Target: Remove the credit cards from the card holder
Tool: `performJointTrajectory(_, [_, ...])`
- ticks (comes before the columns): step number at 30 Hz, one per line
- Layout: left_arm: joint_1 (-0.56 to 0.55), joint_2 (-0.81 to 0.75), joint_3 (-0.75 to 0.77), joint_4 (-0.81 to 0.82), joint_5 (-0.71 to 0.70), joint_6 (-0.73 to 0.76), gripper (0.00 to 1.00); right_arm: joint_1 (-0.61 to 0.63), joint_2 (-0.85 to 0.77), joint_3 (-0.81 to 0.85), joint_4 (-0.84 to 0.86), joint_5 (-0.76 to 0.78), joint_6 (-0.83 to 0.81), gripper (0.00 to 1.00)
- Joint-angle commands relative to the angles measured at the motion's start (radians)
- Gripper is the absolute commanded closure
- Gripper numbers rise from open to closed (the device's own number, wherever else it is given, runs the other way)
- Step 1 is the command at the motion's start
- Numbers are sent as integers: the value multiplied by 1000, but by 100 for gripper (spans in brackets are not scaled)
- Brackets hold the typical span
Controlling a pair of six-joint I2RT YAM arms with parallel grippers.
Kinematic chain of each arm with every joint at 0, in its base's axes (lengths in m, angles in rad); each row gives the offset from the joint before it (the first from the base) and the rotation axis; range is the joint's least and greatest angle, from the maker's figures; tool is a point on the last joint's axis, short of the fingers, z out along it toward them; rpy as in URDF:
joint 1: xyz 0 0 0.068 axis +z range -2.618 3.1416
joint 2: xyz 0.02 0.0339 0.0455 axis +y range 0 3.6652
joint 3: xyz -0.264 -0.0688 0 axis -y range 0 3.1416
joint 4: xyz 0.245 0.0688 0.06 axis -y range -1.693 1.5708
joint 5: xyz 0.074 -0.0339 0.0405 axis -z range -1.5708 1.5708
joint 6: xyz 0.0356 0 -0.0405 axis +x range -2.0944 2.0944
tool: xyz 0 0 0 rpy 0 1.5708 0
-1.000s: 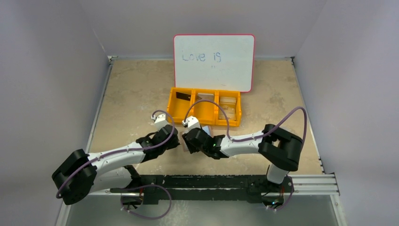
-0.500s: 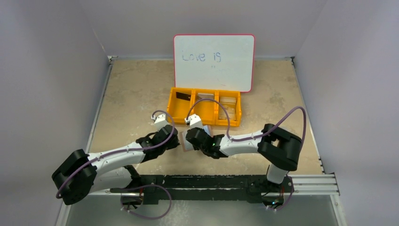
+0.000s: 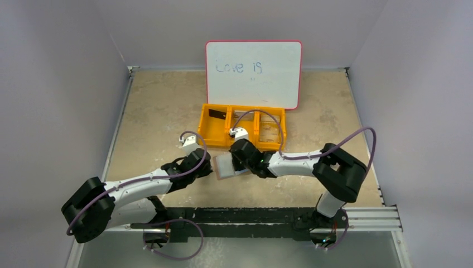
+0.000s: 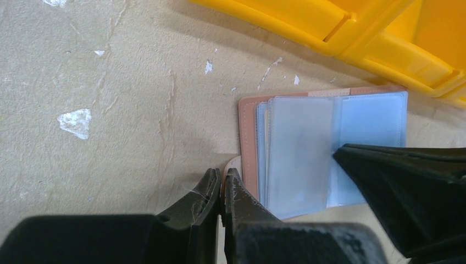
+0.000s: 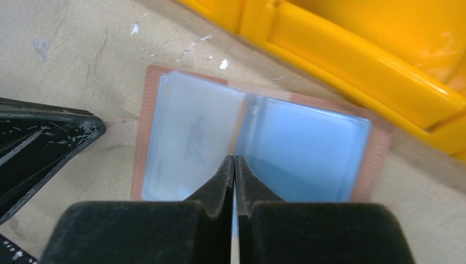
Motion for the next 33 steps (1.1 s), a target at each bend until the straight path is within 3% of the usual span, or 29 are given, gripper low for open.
performJointTrajectory(1, [-2,-17,-4,18,-17,-4,100,-63,-102,-48,35,-86,61,100])
performJointTrajectory(8, [-3,-7,-5,31,-12,-3,100,-84,-166,-64,43,-157,66,100])
performJointTrajectory(10, [-3,-7,-7,37,-10,-4,100,-86,-161,-54,61,-217,65,76])
performJointTrajectory(11, [-3,-8,-9,41,-9,-4,100,-86,-148,-35,52,-242,71,70])
performJointTrajectory(16, [-2,-12,-18,50,-5,-8,100,-86,-78,-9,47,-244,152,57])
performJointTrajectory(23, [-2,-18,-15,47,-6,-9,100,-71,25,113,-51,-131,86,38])
performJointTrajectory(27, [-3,-22,-16,53,-6,-16,100,-26,83,194,-166,-1,87,35])
performJointTrajectory(33, [-3,-31,-21,63,-8,-28,100,15,153,227,-215,62,105,35])
